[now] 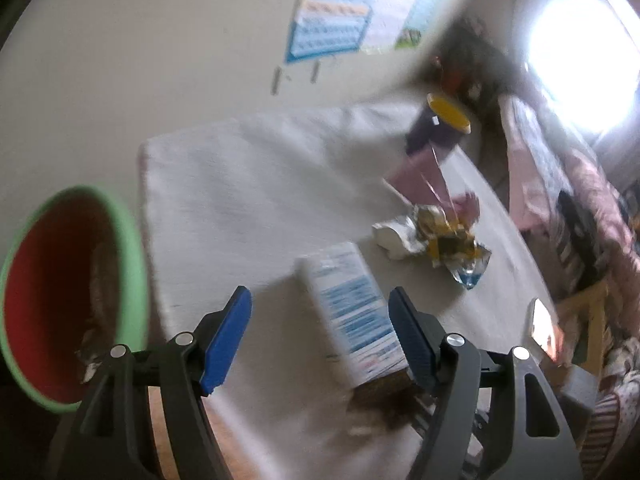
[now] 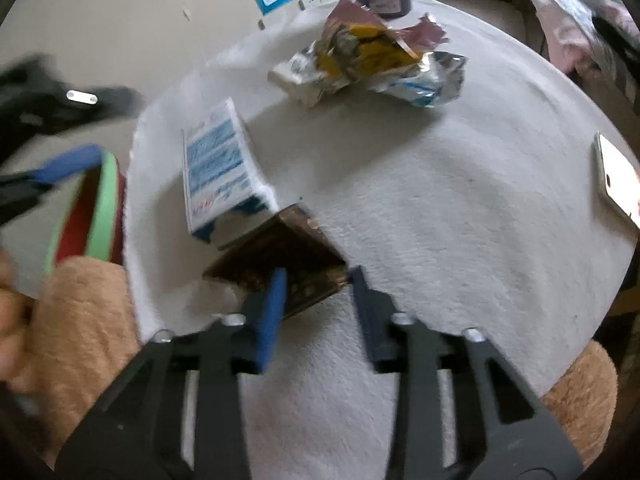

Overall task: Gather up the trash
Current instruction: 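Grasp the white milk carton on the table with the left gripper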

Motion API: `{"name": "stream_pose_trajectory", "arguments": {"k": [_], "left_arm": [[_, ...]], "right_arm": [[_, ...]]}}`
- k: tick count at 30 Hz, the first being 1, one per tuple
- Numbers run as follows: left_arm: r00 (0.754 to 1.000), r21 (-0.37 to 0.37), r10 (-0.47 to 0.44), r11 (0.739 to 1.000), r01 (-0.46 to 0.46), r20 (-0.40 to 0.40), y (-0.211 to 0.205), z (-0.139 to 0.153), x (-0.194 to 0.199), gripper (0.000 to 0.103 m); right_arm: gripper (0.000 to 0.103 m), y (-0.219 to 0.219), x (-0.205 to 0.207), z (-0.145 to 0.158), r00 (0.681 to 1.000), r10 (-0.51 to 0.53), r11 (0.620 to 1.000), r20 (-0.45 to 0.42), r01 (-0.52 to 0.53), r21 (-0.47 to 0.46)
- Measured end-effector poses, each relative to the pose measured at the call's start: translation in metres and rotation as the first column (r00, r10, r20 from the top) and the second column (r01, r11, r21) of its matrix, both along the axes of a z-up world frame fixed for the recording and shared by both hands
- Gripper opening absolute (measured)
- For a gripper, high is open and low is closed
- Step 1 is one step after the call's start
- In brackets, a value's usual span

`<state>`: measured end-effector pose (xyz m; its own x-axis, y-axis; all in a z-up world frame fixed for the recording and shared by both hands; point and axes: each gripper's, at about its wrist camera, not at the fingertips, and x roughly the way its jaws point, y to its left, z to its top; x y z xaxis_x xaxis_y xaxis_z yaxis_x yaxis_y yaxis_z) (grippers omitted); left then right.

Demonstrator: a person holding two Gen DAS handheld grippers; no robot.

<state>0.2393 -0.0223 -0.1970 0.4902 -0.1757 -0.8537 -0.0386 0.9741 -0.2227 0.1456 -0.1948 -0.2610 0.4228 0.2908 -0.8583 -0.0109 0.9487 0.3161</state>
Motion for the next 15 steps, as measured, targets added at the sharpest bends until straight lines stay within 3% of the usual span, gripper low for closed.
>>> {"name": "stream_pose_trajectory", "arguments": {"k": [4, 9, 13, 14, 15], "left_arm": [[0.998, 0.135, -0.025, 0.990, 0.031, -0.050, -0.037, -0.023, 0.019, 0.068], [0.986, 0.216, -0.062, 0.972, 0.095, -0.157, -0.056, -0.053, 0.030, 0.070], [0.979, 0.188, -0.038, 0.979, 0.077, -0.201, -0.048, -0.069, 0.023, 0.068], [0.977, 0.172, -0.033, 0.983, 0.070, -0.210, -0.046, -0.071, 0.023, 0.058], [0.976, 0.157, -0.027, 0.986, 0.062, -0.216, -0.043, -0.073, 0.021, 0.057]], "right_arm": [[0.024, -0.026, -0.007, 0.001, 0.999, -0.039, 0.997, 0.001, 0.039, 0.074], [0.024, -0.040, -0.008, -0.002, 0.997, -0.077, 0.989, -0.011, 0.078, 0.125], [0.024, -0.041, -0.005, 0.000, 0.998, -0.065, 0.990, 0.001, 0.064, 0.126], [0.024, -0.044, -0.004, 0.002, 0.998, -0.064, 0.990, 0.000, 0.063, 0.126], [0.024, -0.044, -0.003, 0.000, 0.998, -0.065, 0.989, -0.007, 0.066, 0.130]]}}
